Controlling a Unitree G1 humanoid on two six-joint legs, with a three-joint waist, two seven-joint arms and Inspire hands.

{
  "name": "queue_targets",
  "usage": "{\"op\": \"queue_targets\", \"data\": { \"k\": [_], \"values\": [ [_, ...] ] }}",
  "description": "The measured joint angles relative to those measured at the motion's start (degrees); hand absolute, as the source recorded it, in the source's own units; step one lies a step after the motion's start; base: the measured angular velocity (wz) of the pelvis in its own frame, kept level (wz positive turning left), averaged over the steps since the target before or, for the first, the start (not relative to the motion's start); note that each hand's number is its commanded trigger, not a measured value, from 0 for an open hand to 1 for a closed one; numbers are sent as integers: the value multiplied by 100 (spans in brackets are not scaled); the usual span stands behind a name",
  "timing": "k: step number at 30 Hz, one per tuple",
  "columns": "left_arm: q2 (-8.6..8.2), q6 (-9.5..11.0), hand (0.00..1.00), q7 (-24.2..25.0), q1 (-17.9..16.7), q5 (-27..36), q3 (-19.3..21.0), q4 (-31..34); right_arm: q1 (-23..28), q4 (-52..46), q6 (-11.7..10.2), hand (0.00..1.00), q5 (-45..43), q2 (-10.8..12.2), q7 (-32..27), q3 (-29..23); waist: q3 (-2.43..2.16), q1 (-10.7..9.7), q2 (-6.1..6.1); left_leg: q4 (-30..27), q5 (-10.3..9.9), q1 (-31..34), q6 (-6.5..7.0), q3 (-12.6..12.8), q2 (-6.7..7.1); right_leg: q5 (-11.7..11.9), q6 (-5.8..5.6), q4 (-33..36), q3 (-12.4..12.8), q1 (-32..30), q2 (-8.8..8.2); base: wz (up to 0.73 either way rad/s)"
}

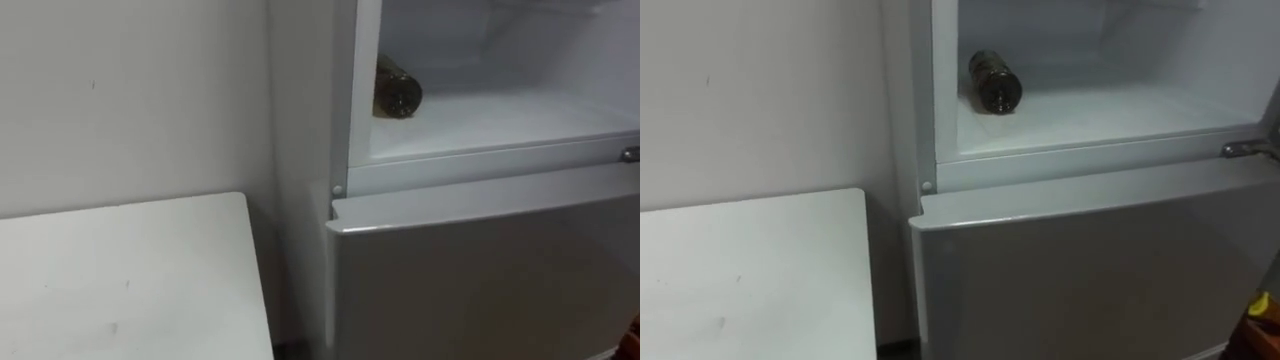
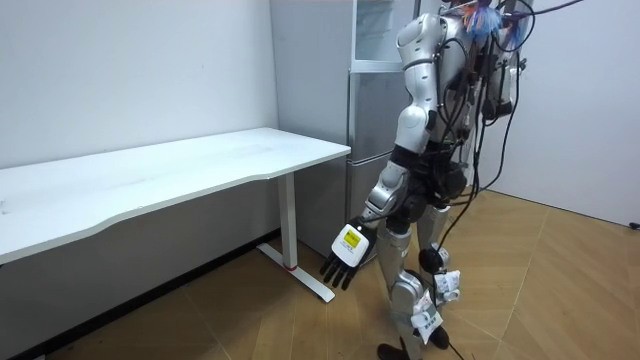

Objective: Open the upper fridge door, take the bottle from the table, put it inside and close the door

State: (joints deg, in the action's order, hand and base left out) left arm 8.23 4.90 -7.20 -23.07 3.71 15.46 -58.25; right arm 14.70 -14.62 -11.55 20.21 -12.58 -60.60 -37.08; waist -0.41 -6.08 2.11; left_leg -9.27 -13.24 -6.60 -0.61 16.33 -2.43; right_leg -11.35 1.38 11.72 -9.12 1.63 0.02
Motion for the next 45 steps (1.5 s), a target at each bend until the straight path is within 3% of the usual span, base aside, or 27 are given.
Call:
{"op": "queue_targets", "data": {
  "k": [4,13,23,30,37,45],
  "values": [
    [-37,20,0,2,139,2,27,-101,-17,-206,260,0,223,2,-53,47,10,72,41,0,0,-11,0,3,14,-44,-1,103,37,-48,-14,-3],
    [-50,36,0,9,307,-212,37,-479,-381,-251,525,0,232,2,-637,242,51,175,88,-37,0,-65,2,10,16,-89,1,208,89,-66,-23,-3],
    [-37,69,0,44,360,-152,10,-479,-185,-251,277,0,210,2,-51,434,61,144,35,-30,-1,-47,2,66,6,-76,17,199,163,-107,-2,-5],
    [-17,73,0,44,352,-162,6,-484,-182,-293,236,0,182,-1,527,596,47,179,-33,-27,-1,-45,2,72,7,-76,18,183,163,-106,0,0],
    [-30,73,0,35,349,-151,-9,-545,-20,-641,212,0,167,4,1020,1111,38,207,-156,-27,-1,-95,1,73,3,-75,19,177,169,-50,9,0],
    [-30,62,0,-2,344,-152,-9,-605,-17,-667,211,0,-47,7,1221,1347,35,346,-141,-26,-1,-103,2,64,3,-64,20,185,154,-44,3,0]
  ]
}}
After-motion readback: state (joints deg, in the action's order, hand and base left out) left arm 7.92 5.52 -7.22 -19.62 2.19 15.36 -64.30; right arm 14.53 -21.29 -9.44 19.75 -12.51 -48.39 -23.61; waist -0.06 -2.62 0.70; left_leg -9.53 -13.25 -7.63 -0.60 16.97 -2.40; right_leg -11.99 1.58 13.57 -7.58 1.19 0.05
